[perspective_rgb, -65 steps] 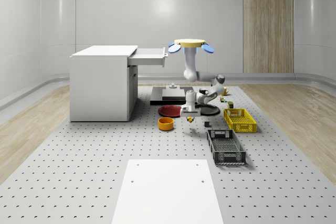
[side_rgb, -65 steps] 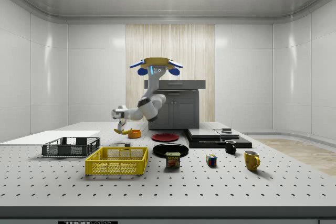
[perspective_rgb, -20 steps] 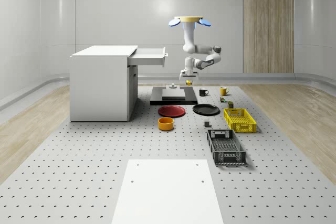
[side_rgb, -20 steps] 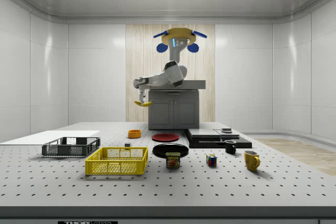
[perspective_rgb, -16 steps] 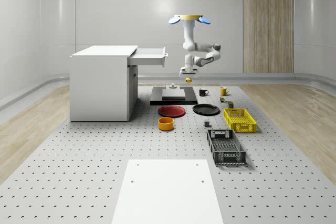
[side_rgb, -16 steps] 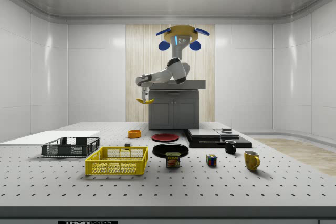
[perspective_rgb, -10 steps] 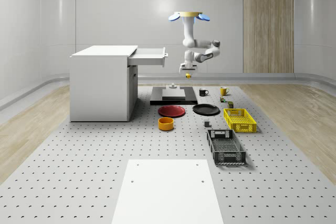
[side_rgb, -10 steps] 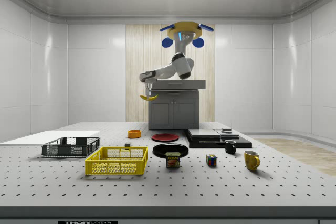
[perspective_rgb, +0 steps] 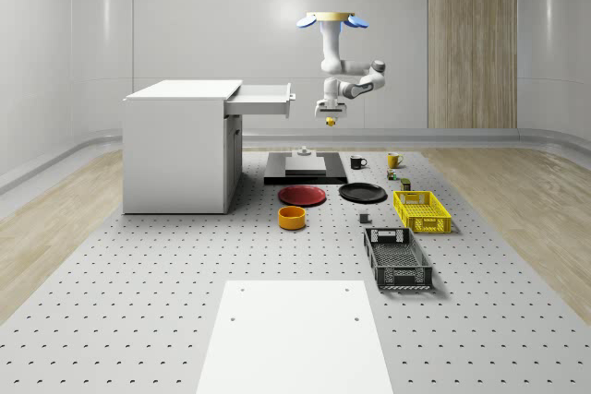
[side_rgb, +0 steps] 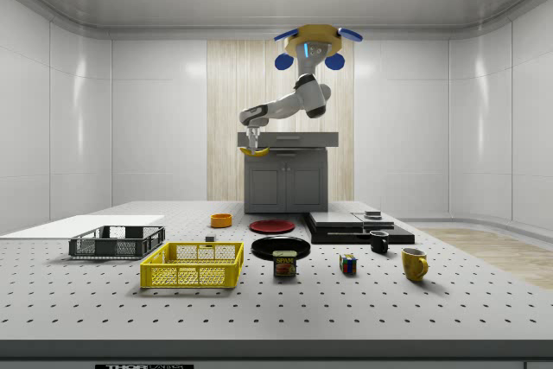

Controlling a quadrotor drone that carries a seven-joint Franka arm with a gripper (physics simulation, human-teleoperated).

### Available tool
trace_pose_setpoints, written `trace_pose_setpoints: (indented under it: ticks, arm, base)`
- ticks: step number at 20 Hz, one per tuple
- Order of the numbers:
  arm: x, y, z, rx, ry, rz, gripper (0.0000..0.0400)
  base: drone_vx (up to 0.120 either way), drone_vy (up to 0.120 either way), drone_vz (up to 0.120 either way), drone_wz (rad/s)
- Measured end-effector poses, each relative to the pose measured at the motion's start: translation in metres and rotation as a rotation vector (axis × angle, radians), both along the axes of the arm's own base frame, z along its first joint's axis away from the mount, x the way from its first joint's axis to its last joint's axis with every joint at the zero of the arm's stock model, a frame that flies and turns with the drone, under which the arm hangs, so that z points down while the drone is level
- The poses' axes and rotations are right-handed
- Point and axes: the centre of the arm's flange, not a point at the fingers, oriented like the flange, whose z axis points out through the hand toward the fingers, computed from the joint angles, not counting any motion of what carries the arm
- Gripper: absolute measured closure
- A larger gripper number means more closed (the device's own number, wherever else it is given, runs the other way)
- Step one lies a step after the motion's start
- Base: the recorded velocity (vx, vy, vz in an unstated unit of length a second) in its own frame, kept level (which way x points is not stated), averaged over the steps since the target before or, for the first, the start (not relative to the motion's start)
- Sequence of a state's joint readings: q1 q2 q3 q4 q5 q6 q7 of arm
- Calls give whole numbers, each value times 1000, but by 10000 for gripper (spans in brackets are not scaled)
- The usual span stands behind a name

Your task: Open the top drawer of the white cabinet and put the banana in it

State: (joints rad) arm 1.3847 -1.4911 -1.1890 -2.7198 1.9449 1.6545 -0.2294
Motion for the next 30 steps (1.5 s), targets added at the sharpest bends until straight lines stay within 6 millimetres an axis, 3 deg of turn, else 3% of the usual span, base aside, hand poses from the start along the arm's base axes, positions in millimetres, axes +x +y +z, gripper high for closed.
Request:
trace_pose_setpoints:
  ticks: [30]
  arm:
    - [0,0,0,0,0,0,208]
  base:
    - [-120,0,120,0]
